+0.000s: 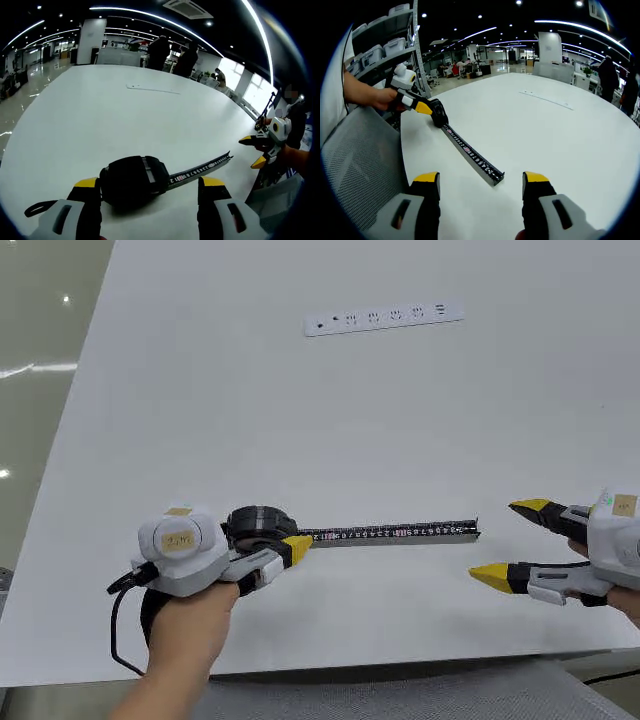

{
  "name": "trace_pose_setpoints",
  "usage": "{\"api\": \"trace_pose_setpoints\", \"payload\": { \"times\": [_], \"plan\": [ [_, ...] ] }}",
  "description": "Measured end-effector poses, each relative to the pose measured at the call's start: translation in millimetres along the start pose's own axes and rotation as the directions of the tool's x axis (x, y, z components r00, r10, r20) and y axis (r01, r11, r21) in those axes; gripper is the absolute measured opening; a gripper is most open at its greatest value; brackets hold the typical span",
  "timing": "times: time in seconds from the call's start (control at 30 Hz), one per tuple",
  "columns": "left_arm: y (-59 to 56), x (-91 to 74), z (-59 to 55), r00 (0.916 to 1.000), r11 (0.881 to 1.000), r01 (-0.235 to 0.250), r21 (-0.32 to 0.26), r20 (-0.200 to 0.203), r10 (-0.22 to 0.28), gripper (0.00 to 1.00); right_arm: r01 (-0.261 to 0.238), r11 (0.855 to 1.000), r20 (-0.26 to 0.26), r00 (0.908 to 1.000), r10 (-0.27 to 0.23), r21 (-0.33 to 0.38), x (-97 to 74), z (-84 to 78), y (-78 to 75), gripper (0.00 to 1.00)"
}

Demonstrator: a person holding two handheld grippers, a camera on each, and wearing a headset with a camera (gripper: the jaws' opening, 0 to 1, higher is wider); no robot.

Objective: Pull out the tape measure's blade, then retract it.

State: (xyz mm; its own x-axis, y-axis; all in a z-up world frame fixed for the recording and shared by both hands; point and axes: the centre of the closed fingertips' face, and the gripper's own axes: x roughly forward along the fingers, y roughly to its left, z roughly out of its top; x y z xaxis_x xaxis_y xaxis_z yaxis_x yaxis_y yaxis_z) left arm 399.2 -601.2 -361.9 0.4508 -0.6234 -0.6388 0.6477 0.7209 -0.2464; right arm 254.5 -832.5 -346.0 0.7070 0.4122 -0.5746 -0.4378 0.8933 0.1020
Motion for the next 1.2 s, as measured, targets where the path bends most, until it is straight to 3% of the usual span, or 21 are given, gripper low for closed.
{"api": "trace_pose_setpoints", "payload": {
  "times": [0.47,0.83,1.2],
  "plan": [
    [7.6,5.4,0.9,0.9943,0.993,-0.1,-0.057,0.032,0.102,0.72,-0.063,0.997,-0.021,0.9978,0.063,-0.038,15.1,-1.8,-3.5,0.6],
    [11.5,4.9,-1.2,0.9895,0.987,-0.135,-0.083,0.041,0.139,0.69,-0.061,0.997,-0.014,0.9981,0.061,-0.046,20.9,2.3,-10.9,0.59],
    [15.5,4.0,-2.6,0.9817,0.976,-0.175,-0.127,0.052,0.183,0.65,-0.097,0.994,-0.026,0.9951,0.096,-0.057,29.3,-1.7,-11.0,0.54]
  ]
}}
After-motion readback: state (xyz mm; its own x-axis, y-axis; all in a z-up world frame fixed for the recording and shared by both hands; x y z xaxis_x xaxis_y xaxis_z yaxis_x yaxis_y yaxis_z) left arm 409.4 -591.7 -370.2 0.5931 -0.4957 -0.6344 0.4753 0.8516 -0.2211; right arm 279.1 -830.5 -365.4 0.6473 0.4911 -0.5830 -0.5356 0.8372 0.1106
